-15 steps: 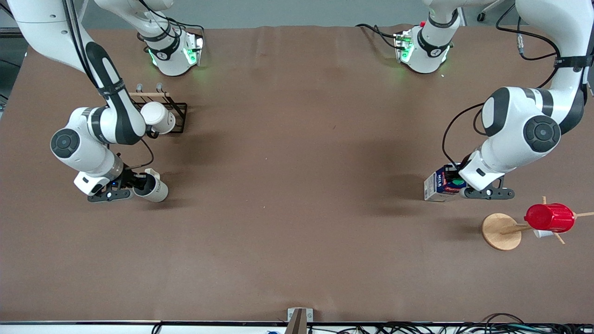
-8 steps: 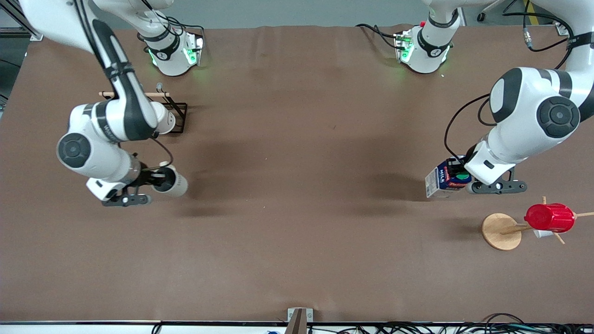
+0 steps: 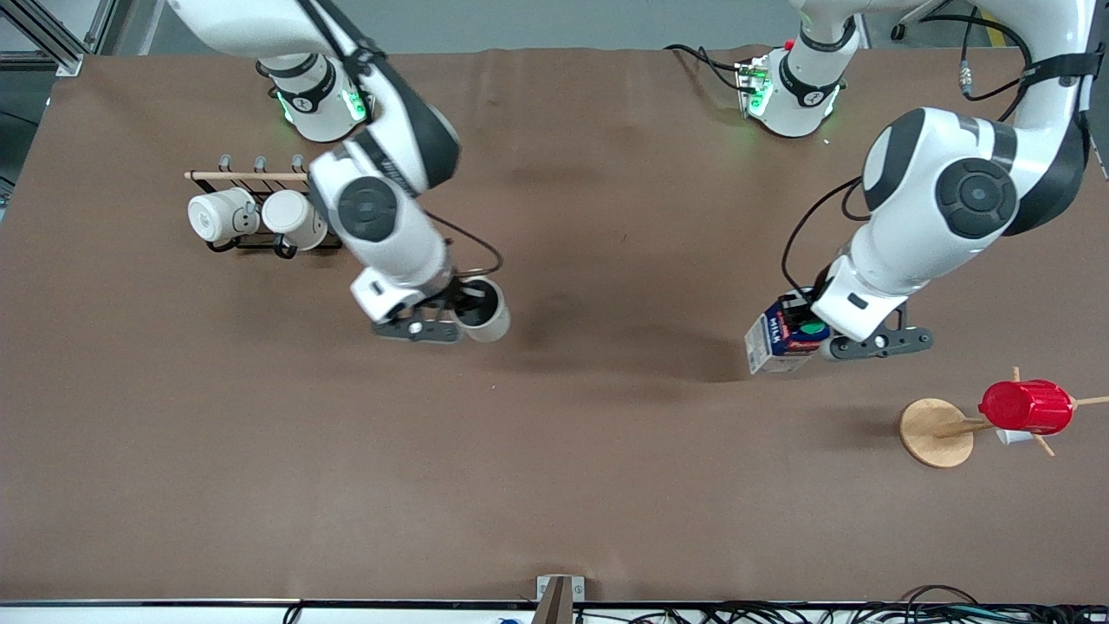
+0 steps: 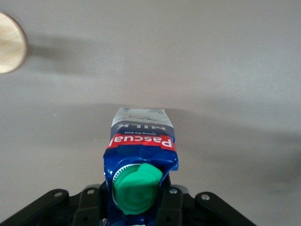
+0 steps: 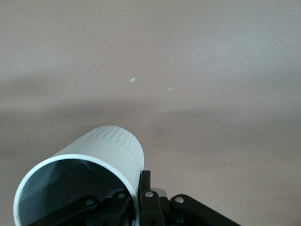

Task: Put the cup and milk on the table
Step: 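Carry the cup and the milk carton toward each other at table center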

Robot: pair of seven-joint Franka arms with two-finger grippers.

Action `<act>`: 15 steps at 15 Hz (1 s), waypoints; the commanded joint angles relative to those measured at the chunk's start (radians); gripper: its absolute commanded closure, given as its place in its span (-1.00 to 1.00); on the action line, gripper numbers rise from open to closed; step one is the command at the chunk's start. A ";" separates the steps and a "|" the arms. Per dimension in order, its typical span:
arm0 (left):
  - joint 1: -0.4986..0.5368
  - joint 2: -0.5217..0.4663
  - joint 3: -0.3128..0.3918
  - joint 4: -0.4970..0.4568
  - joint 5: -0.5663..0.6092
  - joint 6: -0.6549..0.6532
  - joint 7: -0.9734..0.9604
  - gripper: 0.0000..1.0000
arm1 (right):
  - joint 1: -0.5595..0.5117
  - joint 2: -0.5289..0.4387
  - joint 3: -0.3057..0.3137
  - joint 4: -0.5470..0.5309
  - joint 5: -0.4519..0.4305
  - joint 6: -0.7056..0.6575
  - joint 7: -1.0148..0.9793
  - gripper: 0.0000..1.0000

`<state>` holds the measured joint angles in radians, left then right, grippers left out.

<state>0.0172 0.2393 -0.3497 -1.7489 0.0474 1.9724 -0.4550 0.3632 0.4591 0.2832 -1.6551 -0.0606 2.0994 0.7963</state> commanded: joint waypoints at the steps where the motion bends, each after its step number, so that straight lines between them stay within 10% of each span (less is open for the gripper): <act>1: -0.049 0.073 -0.005 0.083 0.005 -0.020 -0.094 0.28 | 0.077 0.166 -0.002 0.158 -0.108 -0.003 0.199 0.99; 9: -0.227 0.256 -0.005 0.233 0.005 -0.004 -0.376 0.28 | 0.195 0.299 -0.006 0.173 -0.286 0.146 0.414 0.80; 12: -0.282 0.284 -0.005 0.249 0.008 -0.003 -0.442 0.28 | 0.194 0.297 -0.006 0.173 -0.286 0.145 0.422 -0.76; 15: -0.306 0.301 -0.005 0.249 0.012 -0.001 -0.442 0.27 | 0.169 0.253 -0.003 0.164 -0.280 0.119 0.417 -1.00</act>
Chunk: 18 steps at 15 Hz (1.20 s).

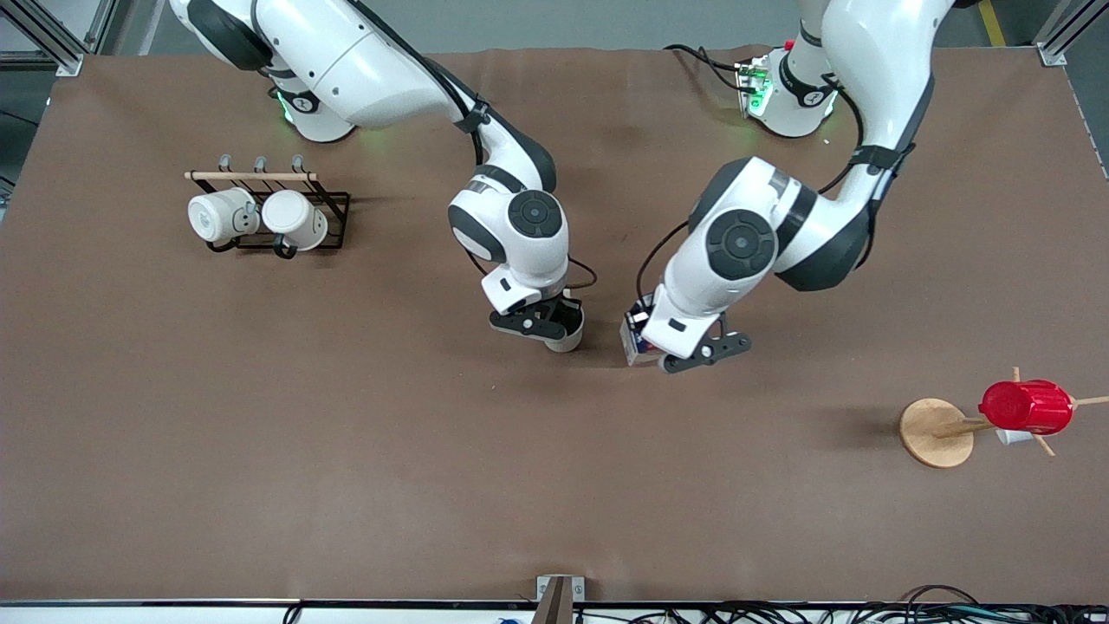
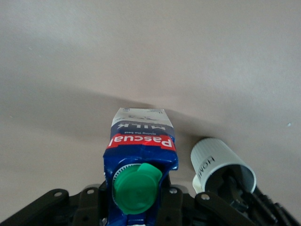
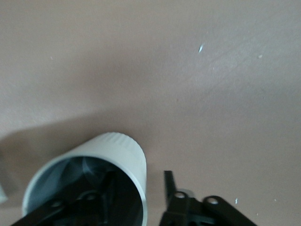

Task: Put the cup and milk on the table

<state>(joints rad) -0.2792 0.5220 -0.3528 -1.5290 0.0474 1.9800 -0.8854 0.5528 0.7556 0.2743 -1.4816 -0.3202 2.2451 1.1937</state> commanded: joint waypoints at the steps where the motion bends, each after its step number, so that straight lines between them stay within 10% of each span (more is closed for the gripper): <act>1: -0.021 0.026 -0.002 0.029 0.012 -0.007 -0.012 0.27 | -0.034 -0.097 0.006 -0.014 -0.019 -0.086 0.015 -1.00; 9: -0.077 0.058 -0.002 0.020 0.012 0.066 -0.035 0.09 | -0.339 -0.628 0.029 -0.325 0.048 -0.237 -0.193 -1.00; 10: -0.084 0.058 -0.002 0.018 0.009 0.066 -0.035 -0.23 | -0.382 -0.660 0.026 -0.324 0.078 -0.283 -0.271 -1.00; 11: -0.089 0.056 -0.002 0.016 0.008 0.066 -0.044 -0.95 | -0.436 -0.695 0.023 -0.322 0.107 -0.321 -0.372 -1.00; 12: -0.087 0.053 0.000 0.013 0.009 0.063 -0.055 -1.00 | -0.482 -0.731 0.020 -0.322 0.134 -0.355 -0.464 -1.00; 18: 0.026 -0.167 0.017 0.027 0.150 -0.070 0.006 -1.00 | -0.505 -0.852 -0.301 -0.248 0.289 -0.544 -1.012 -1.00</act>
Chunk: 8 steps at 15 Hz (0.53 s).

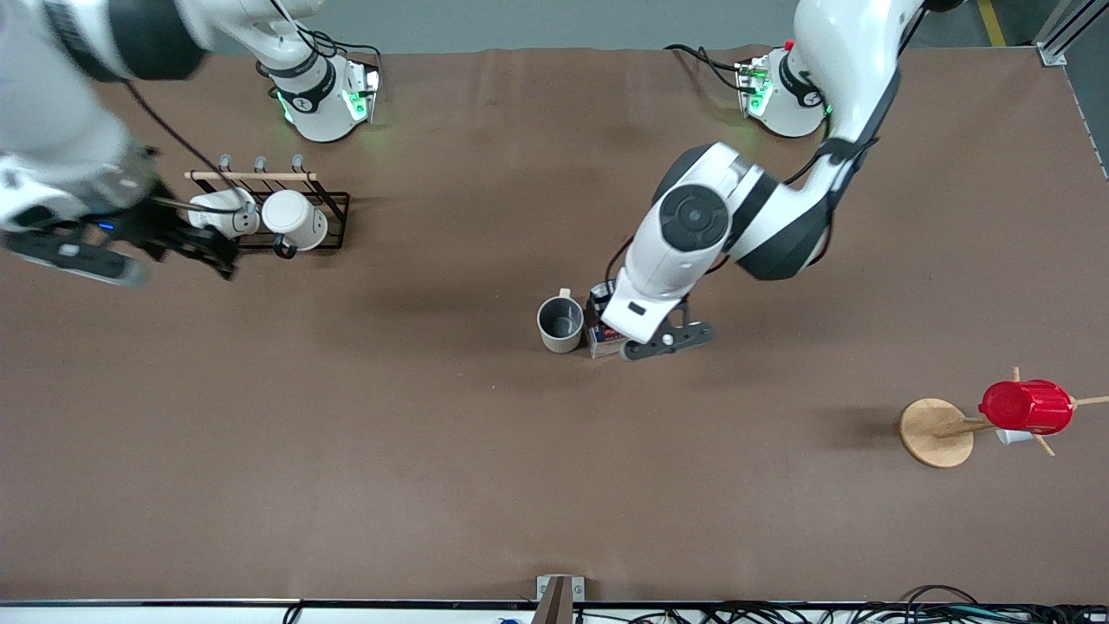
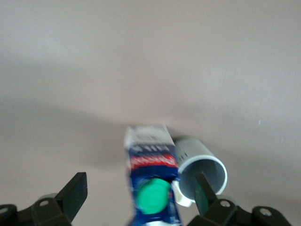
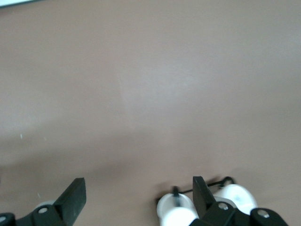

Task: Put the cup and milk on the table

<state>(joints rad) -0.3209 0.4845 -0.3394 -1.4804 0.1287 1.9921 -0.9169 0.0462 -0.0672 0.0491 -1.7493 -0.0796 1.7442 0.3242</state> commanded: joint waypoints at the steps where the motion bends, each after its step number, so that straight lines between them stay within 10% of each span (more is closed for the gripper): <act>1: 0.103 -0.168 0.002 -0.014 0.086 -0.113 0.117 -1.00 | -0.006 -0.016 -0.096 0.087 0.050 -0.076 -0.198 -1.00; 8: 0.313 -0.369 0.003 -0.009 0.072 -0.303 0.441 -1.00 | -0.058 0.095 -0.086 0.257 0.099 -0.167 -0.218 -1.00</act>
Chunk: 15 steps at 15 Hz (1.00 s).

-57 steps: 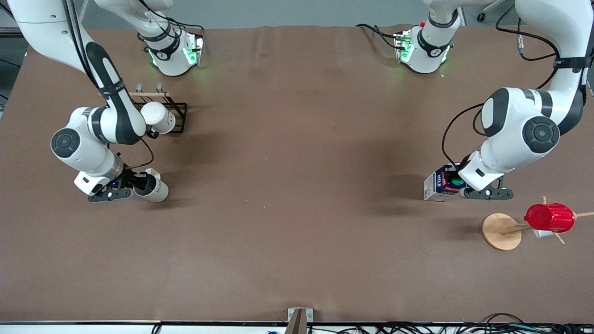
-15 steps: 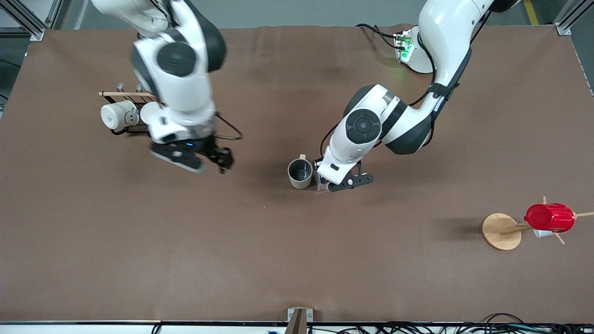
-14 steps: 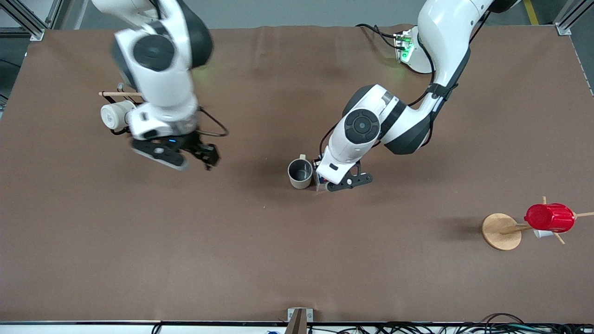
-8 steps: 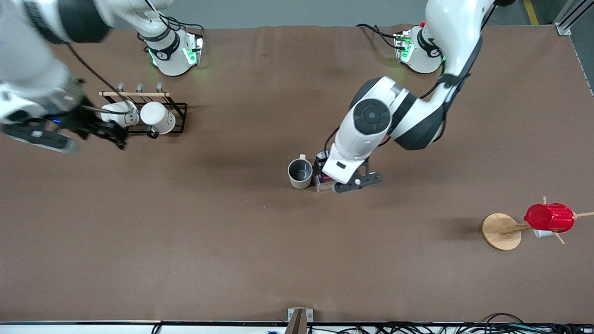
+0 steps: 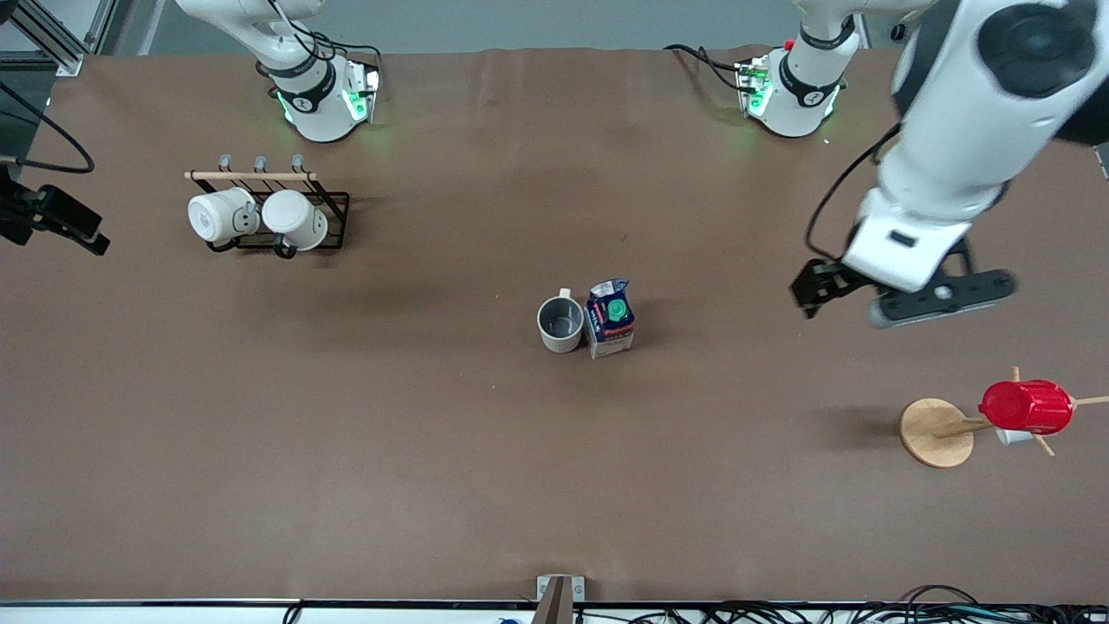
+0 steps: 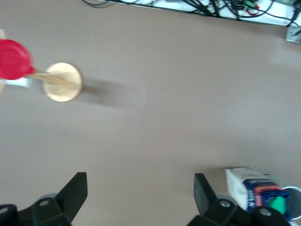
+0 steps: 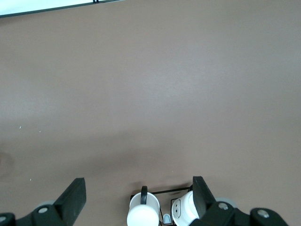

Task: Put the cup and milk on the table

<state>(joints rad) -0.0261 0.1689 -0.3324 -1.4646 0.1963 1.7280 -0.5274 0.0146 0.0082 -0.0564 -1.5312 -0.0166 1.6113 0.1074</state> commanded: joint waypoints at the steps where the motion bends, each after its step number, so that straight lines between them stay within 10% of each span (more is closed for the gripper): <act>1: 0.055 -0.075 -0.008 -0.026 -0.006 -0.069 0.110 -1.00 | -0.025 0.019 0.020 0.042 0.040 -0.045 0.021 -1.00; 9: 0.022 -0.324 0.231 -0.244 -0.202 -0.142 0.458 -1.00 | -0.002 0.018 0.018 0.043 0.040 -0.045 0.058 -1.00; 15: 0.023 -0.325 0.227 -0.217 -0.196 -0.148 0.460 -1.00 | -0.005 0.018 0.017 0.043 0.040 -0.045 0.060 -1.00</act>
